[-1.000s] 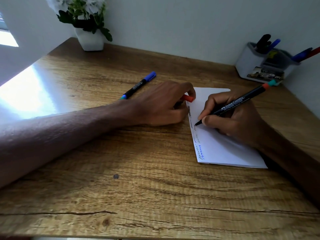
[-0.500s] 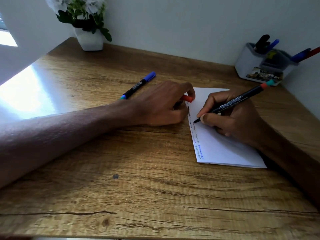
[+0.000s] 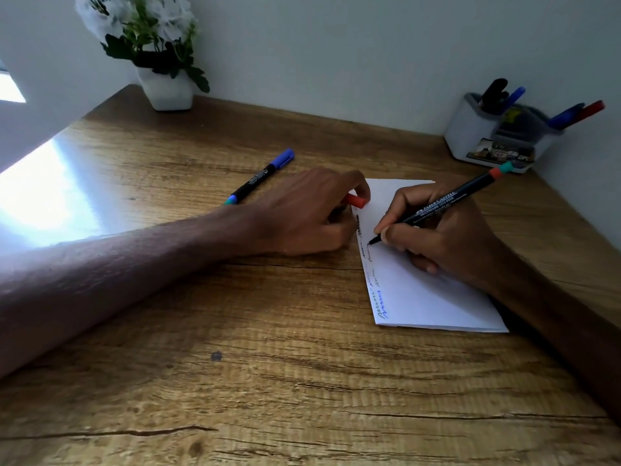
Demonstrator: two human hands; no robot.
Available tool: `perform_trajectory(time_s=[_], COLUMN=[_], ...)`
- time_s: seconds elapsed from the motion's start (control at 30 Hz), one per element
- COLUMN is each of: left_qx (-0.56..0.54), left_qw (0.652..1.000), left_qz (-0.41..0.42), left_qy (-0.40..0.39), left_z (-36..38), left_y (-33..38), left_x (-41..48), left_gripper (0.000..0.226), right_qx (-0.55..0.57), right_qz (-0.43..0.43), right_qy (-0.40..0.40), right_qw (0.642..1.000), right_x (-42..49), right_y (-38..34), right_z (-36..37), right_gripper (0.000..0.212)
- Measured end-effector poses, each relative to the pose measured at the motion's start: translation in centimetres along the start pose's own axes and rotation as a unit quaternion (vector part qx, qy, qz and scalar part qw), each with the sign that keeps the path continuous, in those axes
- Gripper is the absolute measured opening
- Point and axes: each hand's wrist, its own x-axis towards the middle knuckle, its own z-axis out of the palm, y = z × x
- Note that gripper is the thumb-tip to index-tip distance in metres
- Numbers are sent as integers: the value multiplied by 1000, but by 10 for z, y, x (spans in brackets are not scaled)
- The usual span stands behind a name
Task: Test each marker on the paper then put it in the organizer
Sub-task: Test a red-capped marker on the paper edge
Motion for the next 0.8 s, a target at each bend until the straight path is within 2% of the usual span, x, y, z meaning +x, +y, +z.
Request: perform_trajectory(time_s=[0.17, 0.33, 0.47, 0.53, 0.7, 0.8], left_qx=[8, 10, 5, -25, -94, -126], left_qw=[1000, 1000, 1000, 1000, 988, 979], left_qz=[1, 1, 2, 8, 46, 42], left_qy=[-11, -14, -19, 4, 115, 153], left_z=[0, 0, 1, 2, 2, 1], left_y=[0, 0, -3, -3, -5, -6], left_x=[0, 1, 1, -1, -6, -3], left_gripper=[36, 36, 37, 36, 26, 29], right_qx=[13, 111, 148, 144, 146, 188], right_qz=[7, 27, 18, -5, -43, -36], right_qy=[17, 43, 57, 73, 126, 111], right_qw=[1000, 993, 987, 987, 980, 975], right_x=[1, 2, 4, 5, 8, 10], right_y=[2, 0, -4, -5, -6, -7], right_z=[2, -2, -8, -10, -16, -21], right_gripper=[11, 6, 4, 7, 7, 17])
